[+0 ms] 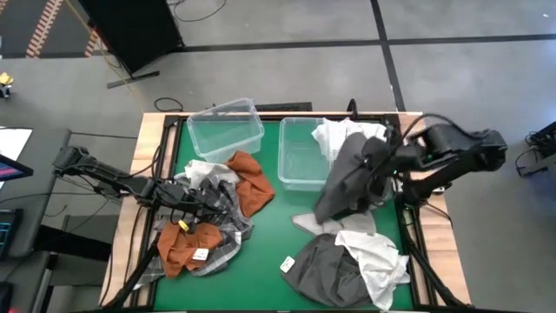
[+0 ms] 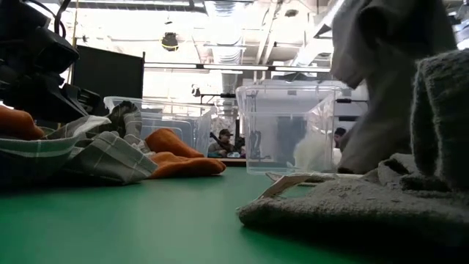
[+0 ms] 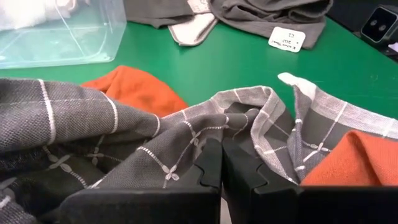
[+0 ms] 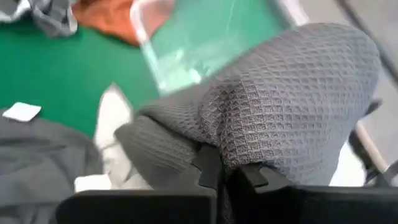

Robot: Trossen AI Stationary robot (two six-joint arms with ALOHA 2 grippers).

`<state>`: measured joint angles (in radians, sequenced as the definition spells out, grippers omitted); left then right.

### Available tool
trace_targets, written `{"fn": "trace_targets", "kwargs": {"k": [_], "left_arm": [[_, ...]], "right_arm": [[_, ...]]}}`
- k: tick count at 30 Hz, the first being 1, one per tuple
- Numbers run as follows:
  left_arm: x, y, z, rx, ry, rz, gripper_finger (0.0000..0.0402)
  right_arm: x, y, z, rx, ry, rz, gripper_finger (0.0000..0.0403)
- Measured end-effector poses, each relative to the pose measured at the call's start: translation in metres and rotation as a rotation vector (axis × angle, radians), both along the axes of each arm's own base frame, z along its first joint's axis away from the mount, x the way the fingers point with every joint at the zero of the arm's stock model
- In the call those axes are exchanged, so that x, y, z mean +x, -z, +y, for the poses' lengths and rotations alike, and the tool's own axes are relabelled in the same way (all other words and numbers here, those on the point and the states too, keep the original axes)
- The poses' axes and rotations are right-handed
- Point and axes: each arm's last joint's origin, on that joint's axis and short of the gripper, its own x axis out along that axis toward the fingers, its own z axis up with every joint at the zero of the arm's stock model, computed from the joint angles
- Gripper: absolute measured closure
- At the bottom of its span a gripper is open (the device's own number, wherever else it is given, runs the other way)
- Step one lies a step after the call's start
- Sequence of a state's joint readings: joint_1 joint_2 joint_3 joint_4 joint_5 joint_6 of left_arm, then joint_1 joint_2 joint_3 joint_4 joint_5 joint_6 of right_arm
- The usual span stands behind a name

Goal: Sort towels by color in basket
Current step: Put the top dark gray towel into the right transparent bin

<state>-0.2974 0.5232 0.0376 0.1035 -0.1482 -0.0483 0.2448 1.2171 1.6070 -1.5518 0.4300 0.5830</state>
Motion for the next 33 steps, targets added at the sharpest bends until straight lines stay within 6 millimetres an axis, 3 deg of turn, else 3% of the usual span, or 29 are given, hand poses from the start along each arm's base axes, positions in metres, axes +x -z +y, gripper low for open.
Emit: {"fn": "trace_targets", "kwargs": {"k": [8,12,16,25,27,33], "left_arm": [[0.0,0.0,0.0,-0.016,-0.006,0.0,0.0401],[0.0,0.0,0.0,-0.017,-0.006,0.001,0.0401],[0.0,0.0,0.0,-0.017,-0.006,0.001,0.0401],[0.0,0.0,0.0,-0.023,-0.008,0.002,0.0401],[0.0,0.0,0.0,-0.024,-0.009,0.002,0.0401],[0.0,0.0,0.0,-0.032,-0.012,0.004,0.0401]], "right_arm": [[0.007,0.075,0.012,0.018,0.094,0.225,0.0363],[0.015,0.112,0.018,0.021,0.086,0.227,0.0346],[0.019,0.145,0.017,0.054,0.086,0.238,0.0286],[0.03,0.201,-0.001,0.121,0.165,0.151,0.0031],[0.032,0.216,-0.006,0.156,0.17,0.15,0.0013],[0.041,0.256,-0.011,0.187,0.125,0.193,0.0042]]}}
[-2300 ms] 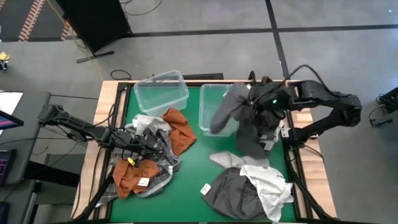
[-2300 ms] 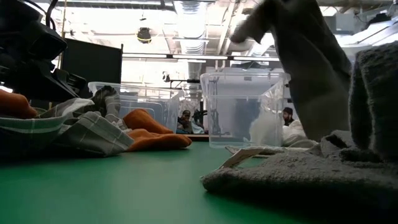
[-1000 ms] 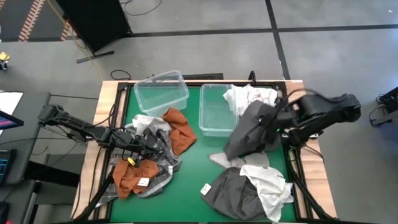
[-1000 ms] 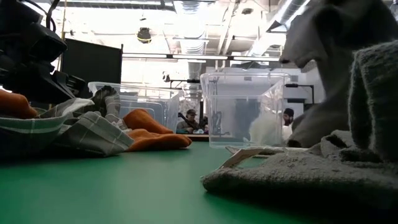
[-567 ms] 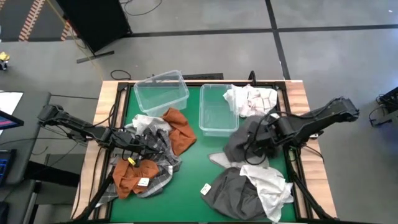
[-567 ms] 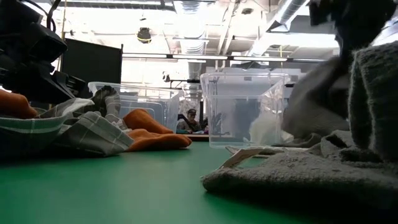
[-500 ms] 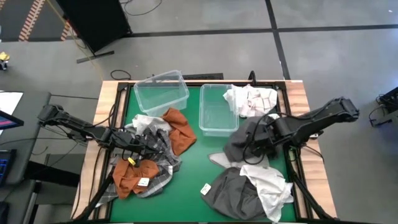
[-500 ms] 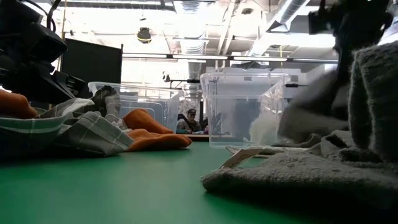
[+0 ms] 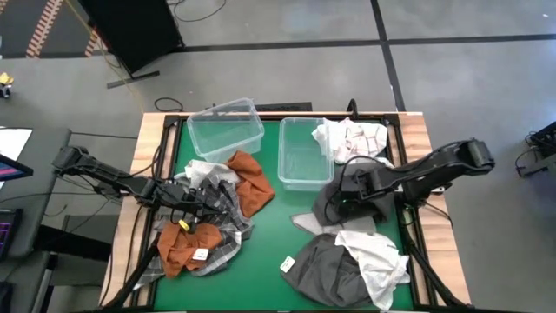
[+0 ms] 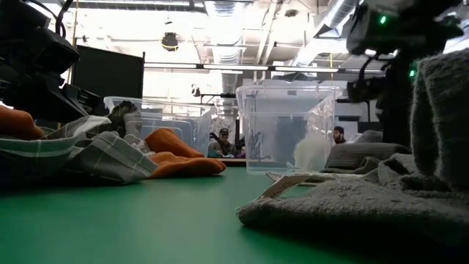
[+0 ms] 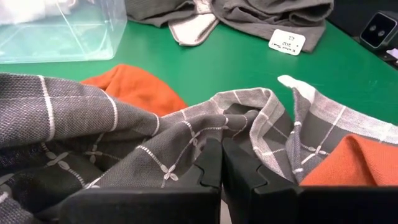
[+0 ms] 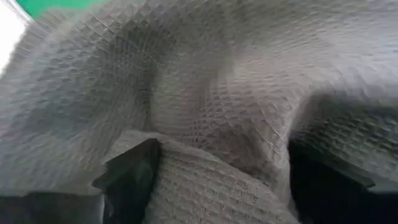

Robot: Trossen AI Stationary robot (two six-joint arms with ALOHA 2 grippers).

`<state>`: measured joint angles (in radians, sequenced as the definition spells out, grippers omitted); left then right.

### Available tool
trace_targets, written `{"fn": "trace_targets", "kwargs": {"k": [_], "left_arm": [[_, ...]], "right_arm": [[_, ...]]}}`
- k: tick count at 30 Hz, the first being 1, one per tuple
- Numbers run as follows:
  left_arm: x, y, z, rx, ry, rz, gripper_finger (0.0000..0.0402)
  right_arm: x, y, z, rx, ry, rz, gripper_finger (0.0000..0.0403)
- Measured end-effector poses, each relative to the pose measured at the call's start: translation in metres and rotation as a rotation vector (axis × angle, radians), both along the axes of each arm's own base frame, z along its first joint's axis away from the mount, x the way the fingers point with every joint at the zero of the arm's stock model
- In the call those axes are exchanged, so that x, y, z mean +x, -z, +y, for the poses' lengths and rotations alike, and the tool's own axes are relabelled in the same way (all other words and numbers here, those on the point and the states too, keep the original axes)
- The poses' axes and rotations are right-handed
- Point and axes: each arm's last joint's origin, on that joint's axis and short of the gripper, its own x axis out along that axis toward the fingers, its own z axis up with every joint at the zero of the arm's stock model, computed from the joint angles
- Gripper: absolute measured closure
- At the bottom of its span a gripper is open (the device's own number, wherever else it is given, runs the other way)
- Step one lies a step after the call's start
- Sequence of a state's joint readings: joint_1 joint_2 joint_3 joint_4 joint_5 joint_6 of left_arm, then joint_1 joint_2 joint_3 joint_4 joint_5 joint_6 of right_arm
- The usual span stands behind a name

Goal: Sort towels by color in basket
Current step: Put the top dark gray towel into the right transparent bin

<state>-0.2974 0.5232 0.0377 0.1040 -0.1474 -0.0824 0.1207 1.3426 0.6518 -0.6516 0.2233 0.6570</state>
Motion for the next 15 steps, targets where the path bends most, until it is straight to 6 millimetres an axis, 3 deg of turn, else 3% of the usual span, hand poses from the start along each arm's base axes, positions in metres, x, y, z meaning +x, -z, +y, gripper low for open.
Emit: {"fn": "trace_targets", "kwargs": {"k": [9,12,15], "left_arm": [[0.0,0.0,0.0,-0.001,0.0,0.0,0.0401],[0.0,0.0,0.0,-0.001,0.0,0.0,0.0401],[0.0,0.0,0.0,-0.001,0.0,0.0,0.0401]], "right_arm": [[0.018,0.04,0.001,-0.004,-0.066,0.093,0.0042],[0.02,0.041,0.003,-0.007,-0.096,0.09,0.008],[0.019,0.037,0.004,-0.008,-0.114,0.063,0.0156]]}}
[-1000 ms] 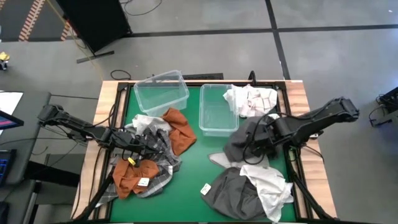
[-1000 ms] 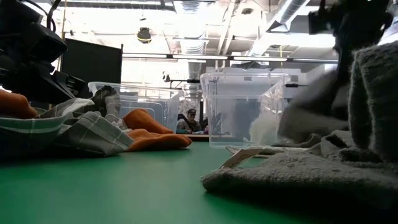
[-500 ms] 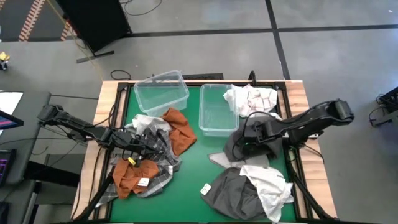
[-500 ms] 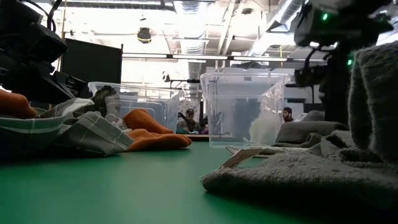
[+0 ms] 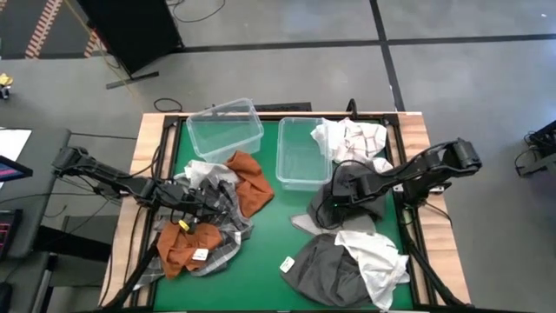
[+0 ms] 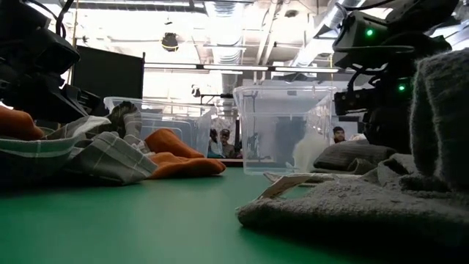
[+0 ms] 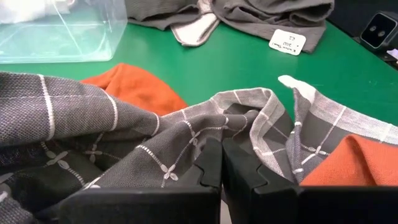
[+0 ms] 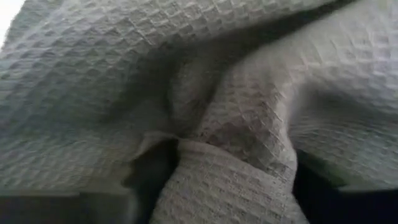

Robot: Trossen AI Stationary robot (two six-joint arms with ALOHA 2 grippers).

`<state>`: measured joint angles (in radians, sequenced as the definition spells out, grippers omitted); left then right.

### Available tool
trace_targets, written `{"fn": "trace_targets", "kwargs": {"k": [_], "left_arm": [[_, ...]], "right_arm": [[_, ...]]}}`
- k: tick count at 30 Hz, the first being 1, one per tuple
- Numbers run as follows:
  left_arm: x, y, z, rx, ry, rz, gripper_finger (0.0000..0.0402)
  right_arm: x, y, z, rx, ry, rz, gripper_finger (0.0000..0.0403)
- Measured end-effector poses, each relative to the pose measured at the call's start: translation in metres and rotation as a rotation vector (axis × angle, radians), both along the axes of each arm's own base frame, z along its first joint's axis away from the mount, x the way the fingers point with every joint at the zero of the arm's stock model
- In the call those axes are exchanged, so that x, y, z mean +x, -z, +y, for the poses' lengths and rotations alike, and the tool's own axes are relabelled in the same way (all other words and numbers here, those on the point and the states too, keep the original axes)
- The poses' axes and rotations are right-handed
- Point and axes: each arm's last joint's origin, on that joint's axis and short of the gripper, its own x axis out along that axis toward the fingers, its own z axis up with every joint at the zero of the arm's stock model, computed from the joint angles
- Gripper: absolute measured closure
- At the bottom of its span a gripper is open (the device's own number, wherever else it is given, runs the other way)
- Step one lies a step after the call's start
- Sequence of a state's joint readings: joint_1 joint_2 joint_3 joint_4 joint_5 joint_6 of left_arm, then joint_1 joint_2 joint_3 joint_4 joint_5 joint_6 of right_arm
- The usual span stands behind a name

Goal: Sort towels by color in basket
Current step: Put the top dark gray towel into the right transparent bin

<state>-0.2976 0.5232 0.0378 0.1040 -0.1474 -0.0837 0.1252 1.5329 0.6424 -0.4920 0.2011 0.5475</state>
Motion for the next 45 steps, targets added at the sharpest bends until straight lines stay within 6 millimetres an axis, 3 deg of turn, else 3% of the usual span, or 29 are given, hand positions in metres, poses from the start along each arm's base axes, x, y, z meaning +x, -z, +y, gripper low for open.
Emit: {"fn": "trace_targets", "kwargs": {"k": [5,6,11,16,23,30,38,45], "left_arm": [[0.0,0.0,0.0,0.006,0.002,-0.001,0.0401],[0.0,0.0,0.0,0.006,0.002,-0.002,0.0401],[0.0,0.0,0.0,-0.001,-0.001,-0.002,0.0401],[0.0,0.0,0.0,-0.004,-0.002,-0.001,0.0401],[0.0,0.0,0.0,-0.001,-0.001,0.0,0.0401],[0.0,0.0,0.0,0.018,0.007,-0.009,0.0401],[0.001,-0.001,0.0,0.011,0.005,-0.017,0.0401],[0.001,-0.002,0.0,0.01,0.006,-0.022,0.0401]], "right_arm": [[-0.003,-0.004,-0.003,0.0,-0.001,0.001,0.0339],[-0.003,-0.004,-0.004,-0.001,-0.009,0.003,0.036],[-0.002,-0.007,-0.003,0.009,-0.011,0.013,0.036],[0.001,-0.036,0.005,0.007,-0.052,0.08,0.036],[0.005,-0.113,0.023,-0.106,-0.111,0.055,0.036],[0.005,-0.199,0.031,-0.246,-0.131,-0.094,0.036],[0.012,-0.289,0.02,-0.396,-0.218,-0.4,0.036],[0.028,-0.34,-0.002,-0.585,-0.298,-0.669,0.036]]}}
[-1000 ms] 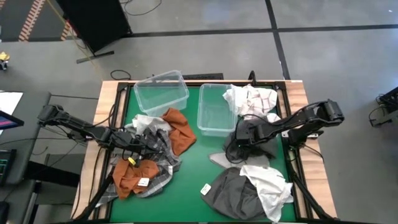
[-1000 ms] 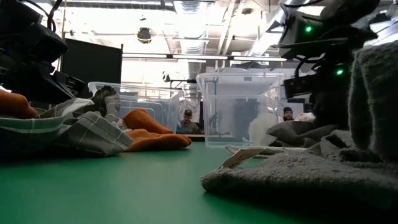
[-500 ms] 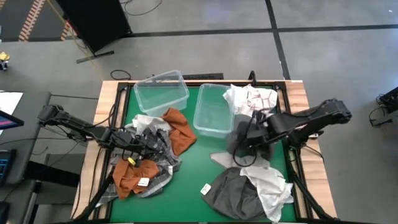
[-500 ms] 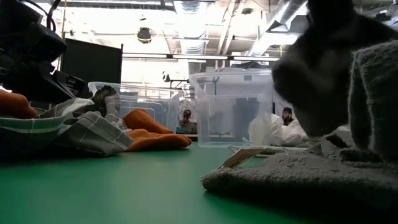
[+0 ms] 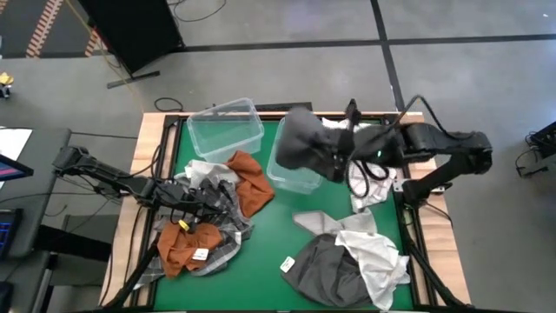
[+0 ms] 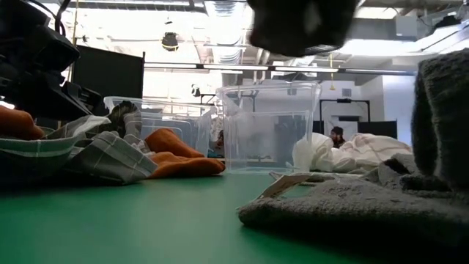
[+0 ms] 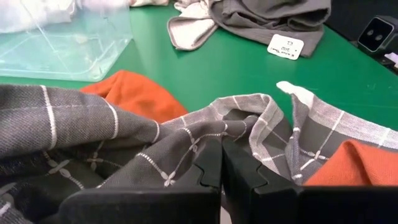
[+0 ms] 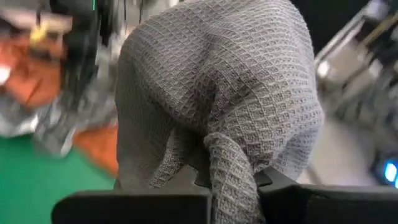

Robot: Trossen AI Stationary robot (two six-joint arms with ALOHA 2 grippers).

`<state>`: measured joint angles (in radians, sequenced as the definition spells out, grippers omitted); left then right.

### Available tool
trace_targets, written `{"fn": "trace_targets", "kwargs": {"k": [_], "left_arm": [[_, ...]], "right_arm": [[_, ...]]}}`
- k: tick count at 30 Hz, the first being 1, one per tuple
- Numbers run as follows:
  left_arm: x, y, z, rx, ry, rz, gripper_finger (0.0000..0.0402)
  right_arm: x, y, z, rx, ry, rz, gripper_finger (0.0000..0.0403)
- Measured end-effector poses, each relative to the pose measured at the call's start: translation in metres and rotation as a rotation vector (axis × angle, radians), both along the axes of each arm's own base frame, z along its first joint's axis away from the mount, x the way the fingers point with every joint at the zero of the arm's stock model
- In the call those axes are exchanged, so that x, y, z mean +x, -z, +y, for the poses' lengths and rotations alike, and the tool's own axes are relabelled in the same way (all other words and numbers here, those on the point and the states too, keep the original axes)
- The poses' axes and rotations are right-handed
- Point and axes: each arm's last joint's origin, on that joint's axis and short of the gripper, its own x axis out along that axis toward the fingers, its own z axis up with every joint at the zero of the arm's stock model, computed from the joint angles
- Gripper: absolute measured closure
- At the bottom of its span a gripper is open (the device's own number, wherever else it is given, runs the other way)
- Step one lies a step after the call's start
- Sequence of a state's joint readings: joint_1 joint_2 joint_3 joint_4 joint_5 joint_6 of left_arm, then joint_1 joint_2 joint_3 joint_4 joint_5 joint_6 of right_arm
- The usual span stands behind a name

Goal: Sort towels by color in basket
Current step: Put the top dark gray towel into the right transparent bin

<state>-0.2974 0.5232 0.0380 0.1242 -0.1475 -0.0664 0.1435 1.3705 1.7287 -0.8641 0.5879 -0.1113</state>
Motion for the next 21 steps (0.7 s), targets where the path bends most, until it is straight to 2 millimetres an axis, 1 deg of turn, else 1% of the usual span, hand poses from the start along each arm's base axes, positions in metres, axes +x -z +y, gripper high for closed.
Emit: {"fn": "trace_targets", "kwargs": {"k": [4,6,9,12,15,18,21], "left_arm": [[0.0,0.0,0.0,0.001,0.0,0.0,0.0401],[0.0,0.0,0.0,0.002,0.0,0.001,0.0401],[0.0,0.0,0.0,0.002,0.0,0.001,0.0401],[0.0,0.0,0.0,0.001,0.0,0.002,0.0401],[0.0,0.0,0.0,0.0,0.0,0.002,0.0401],[0.0,0.0,0.0,0.0,0.0,0.002,0.0401],[0.0,0.0,0.0,-0.001,0.0,0.002,0.0401]], "right_arm": [[0.02,-0.008,-0.019,-0.064,-0.036,-0.093,0.036],[0.033,-0.004,-0.029,-0.092,-0.03,-0.092,0.036],[0.055,0.008,-0.043,-0.124,-0.005,-0.067,0.036],[0.076,0.026,-0.056,-0.133,0.023,-0.008,0.036],[0.092,0.051,-0.071,-0.11,0.06,0.103,0.036],[0.101,0.077,-0.083,-0.057,0.106,0.233,0.036],[0.107,0.101,-0.09,-0.006,0.145,0.355,0.036]]}}
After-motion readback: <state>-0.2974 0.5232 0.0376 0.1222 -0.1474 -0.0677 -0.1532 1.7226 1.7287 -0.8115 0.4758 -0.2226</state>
